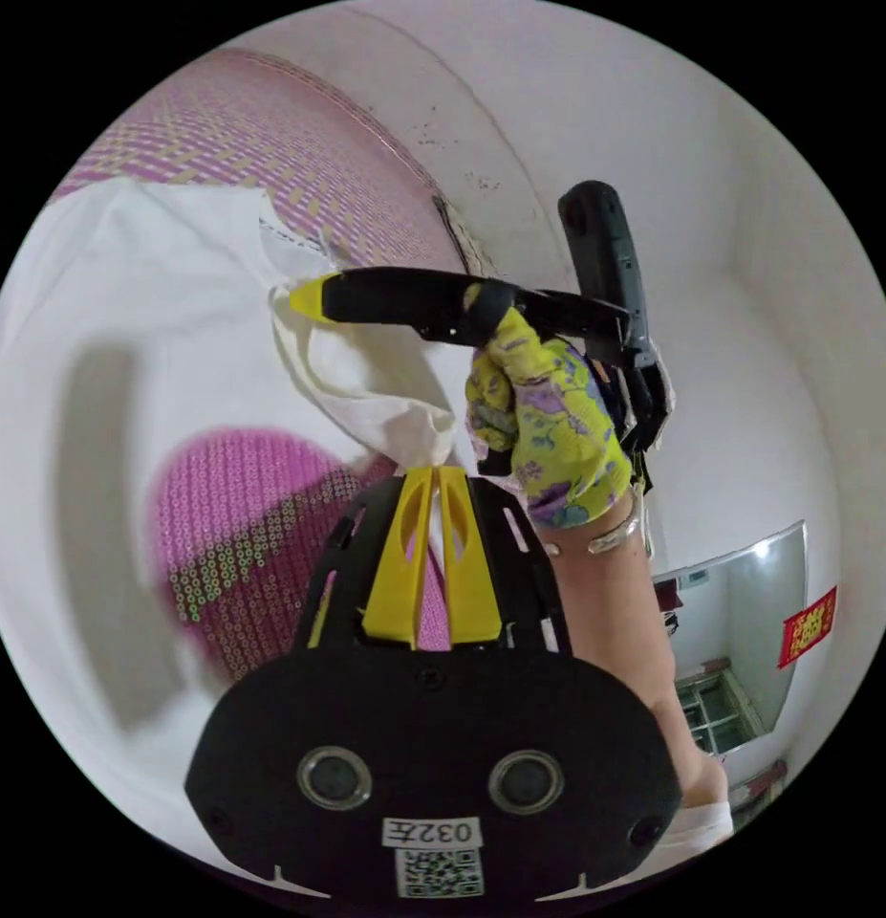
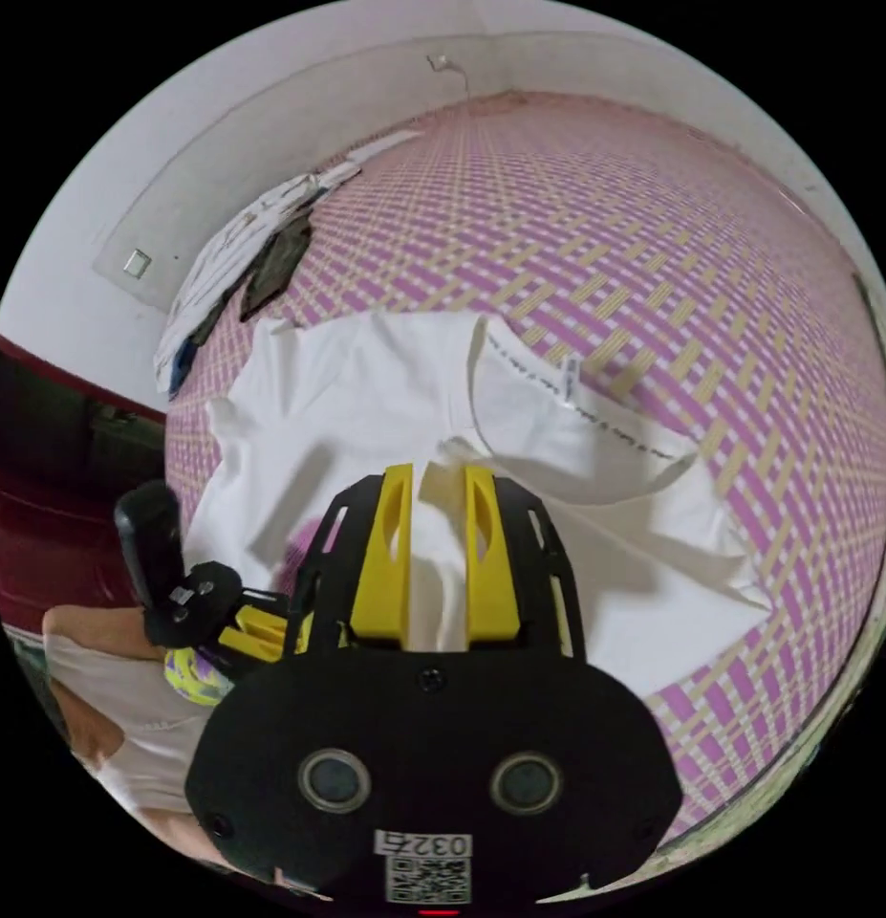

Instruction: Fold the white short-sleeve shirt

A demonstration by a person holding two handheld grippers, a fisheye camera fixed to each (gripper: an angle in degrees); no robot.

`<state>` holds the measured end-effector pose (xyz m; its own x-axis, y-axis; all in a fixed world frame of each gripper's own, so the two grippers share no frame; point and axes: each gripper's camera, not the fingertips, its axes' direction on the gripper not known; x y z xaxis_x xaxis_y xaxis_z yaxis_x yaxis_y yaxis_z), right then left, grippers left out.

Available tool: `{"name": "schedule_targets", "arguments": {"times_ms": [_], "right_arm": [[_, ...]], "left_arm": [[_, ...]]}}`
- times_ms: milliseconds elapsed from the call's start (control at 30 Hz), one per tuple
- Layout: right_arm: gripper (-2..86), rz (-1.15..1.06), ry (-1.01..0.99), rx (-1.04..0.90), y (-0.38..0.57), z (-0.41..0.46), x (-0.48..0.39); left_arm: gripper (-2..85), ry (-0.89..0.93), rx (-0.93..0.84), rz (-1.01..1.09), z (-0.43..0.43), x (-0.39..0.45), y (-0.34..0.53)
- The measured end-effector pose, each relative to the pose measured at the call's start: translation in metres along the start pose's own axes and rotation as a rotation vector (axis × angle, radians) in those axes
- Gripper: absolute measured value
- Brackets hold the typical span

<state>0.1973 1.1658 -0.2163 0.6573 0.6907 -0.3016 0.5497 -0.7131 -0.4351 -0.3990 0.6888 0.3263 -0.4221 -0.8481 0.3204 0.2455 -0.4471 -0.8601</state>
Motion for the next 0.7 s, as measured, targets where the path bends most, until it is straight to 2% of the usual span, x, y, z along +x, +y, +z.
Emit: {"name": "schedule_targets", "arguments": {"times_ms": [167, 233, 300, 433, 600, 700], "right_arm": [[5.6, 0.173, 0.019, 0.348, 0.054, -0.097, 0.047], [4.5, 0.292, 0.103, 0.328, 0.072, -0.112, 0.070], [1.8, 0.358, 0.129, 0.228, 0.086, -0.107, 0.093], [-0.6, 0.388, 0.104, 0.156, 0.094, -0.083, 0.115], [-1.0, 0.344, 0.098, 0.211, 0.078, -0.065, 0.124], [-1.0, 0.332, 0.124, 0.164, 0.063, -0.047, 0.126]], "left_arm": [[-1.2, 0.027, 0.111, -0.123, -0.026, -0.015, -0.005], [-1.1, 0.063, 0.127, -0.172, -0.030, -0.023, -0.007], [-1.2, 0.115, 0.142, -0.246, -0.031, -0.033, -0.005], [-1.2, 0.152, 0.155, -0.282, -0.032, -0.032, -0.005], [-1.1, 0.075, 0.135, -0.257, -0.033, -0.018, -0.014], [-1.1, 0.058, 0.125, -0.261, -0.034, -0.015, -0.018]]}}
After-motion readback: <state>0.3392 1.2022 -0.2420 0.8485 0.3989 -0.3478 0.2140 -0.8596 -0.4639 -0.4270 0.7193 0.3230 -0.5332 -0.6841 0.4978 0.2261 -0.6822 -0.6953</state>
